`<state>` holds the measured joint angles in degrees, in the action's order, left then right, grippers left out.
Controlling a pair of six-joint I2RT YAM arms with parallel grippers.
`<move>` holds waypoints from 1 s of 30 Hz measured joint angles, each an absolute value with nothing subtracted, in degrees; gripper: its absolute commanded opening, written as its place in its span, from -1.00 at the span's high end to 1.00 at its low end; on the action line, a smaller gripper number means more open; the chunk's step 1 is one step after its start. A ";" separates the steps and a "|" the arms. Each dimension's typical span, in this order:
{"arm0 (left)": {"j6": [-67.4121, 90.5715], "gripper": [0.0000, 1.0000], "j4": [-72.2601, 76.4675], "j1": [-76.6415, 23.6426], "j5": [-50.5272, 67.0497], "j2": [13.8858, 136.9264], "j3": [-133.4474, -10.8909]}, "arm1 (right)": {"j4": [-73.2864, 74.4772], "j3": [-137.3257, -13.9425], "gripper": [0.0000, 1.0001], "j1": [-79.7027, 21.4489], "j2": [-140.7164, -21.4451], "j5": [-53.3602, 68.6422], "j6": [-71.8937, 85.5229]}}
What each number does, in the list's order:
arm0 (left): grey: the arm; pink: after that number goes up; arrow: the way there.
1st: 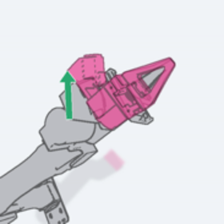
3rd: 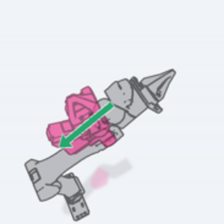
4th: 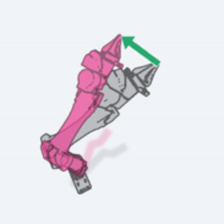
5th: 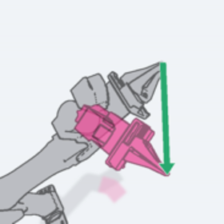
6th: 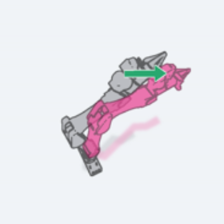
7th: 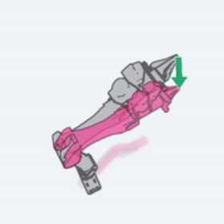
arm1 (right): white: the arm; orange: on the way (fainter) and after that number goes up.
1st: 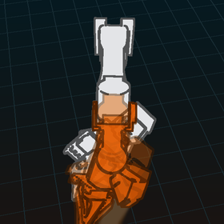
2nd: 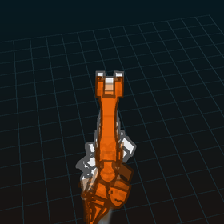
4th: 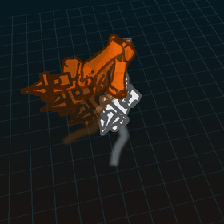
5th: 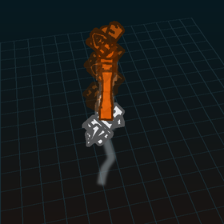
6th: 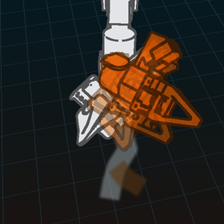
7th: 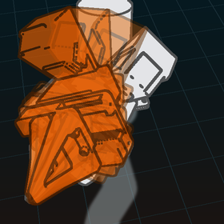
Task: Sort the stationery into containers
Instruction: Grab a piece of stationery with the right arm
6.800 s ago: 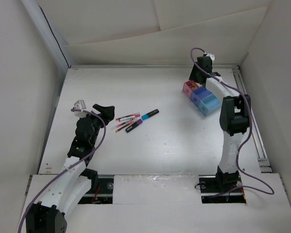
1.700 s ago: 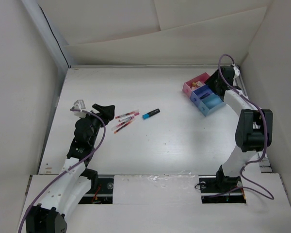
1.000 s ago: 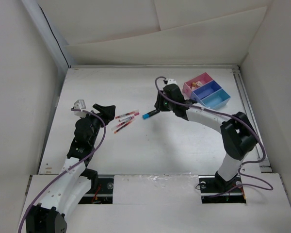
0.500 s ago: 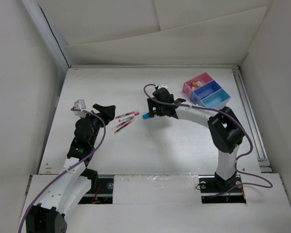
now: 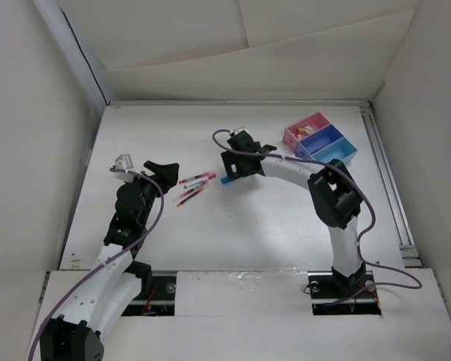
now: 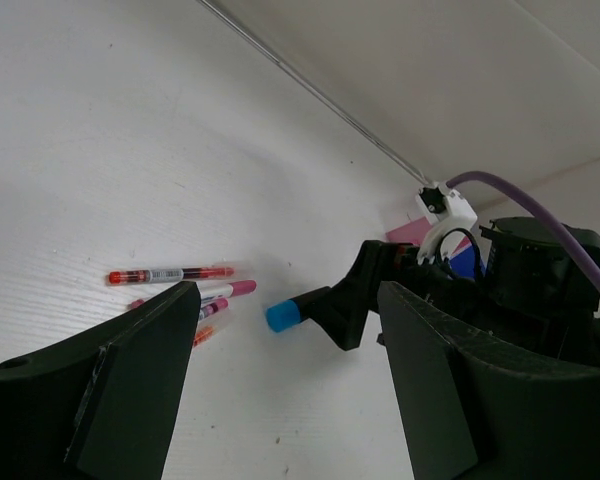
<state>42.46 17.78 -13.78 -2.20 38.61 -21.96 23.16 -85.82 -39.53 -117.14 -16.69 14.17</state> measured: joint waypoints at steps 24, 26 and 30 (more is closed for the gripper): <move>42.46 -0.37 18.13 -13.78 -1.98 39.24 -21.96 | 25.56 -90.37 -0.98 -40.86 -115.07 -9.69 9.26; 42.46 -0.37 18.17 -13.78 -1.96 39.27 -21.96 | 25.80 -91.20 -1.00 -41.30 -115.26 -9.19 8.71; 42.46 -0.37 18.17 -13.78 -1.96 39.24 -21.96 | 27.18 -93.06 -1.00 -41.76 -117.36 -8.97 7.16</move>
